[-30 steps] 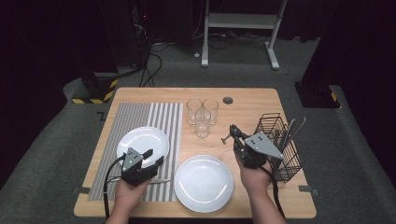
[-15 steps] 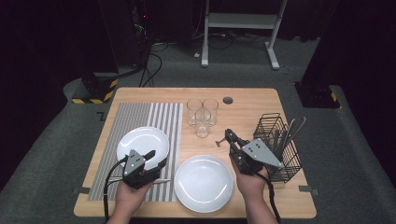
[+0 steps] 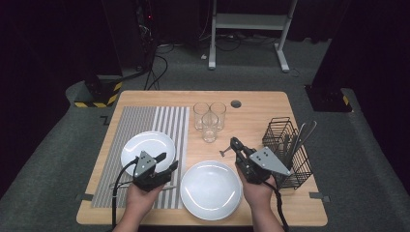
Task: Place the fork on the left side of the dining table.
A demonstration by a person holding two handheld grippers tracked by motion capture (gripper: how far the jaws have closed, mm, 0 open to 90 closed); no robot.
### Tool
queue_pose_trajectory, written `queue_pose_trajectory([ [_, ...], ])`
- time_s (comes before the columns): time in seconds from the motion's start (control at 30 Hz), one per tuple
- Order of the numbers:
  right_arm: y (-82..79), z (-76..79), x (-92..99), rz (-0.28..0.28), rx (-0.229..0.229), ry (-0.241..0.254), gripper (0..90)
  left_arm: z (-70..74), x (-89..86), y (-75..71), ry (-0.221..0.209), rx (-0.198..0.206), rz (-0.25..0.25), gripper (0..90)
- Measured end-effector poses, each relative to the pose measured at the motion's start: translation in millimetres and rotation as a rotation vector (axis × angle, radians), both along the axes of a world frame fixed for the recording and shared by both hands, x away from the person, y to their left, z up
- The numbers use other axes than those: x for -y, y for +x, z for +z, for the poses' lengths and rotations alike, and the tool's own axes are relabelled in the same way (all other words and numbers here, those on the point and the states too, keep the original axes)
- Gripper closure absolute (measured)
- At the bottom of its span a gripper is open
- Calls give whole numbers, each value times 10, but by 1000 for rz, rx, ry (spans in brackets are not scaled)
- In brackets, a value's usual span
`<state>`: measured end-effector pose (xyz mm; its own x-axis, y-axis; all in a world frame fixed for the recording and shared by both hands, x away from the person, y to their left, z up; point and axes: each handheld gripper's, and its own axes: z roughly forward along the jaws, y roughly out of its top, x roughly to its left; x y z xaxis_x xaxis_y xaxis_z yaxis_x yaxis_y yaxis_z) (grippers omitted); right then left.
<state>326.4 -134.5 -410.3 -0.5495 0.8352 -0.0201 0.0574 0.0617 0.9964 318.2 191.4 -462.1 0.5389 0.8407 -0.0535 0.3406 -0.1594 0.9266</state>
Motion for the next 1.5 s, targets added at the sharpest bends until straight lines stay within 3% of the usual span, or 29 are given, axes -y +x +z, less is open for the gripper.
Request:
queue_pose_trajectory([
  [0.73, 3, -116, -126, 44, -46, -7, 864, 18, 142, 111, -30, 6, -33, 424],
  [1.5, 14, 77, -359, 75, -14, -20, 865, 168, 293, 184, -29, 45, -88, 422],
])
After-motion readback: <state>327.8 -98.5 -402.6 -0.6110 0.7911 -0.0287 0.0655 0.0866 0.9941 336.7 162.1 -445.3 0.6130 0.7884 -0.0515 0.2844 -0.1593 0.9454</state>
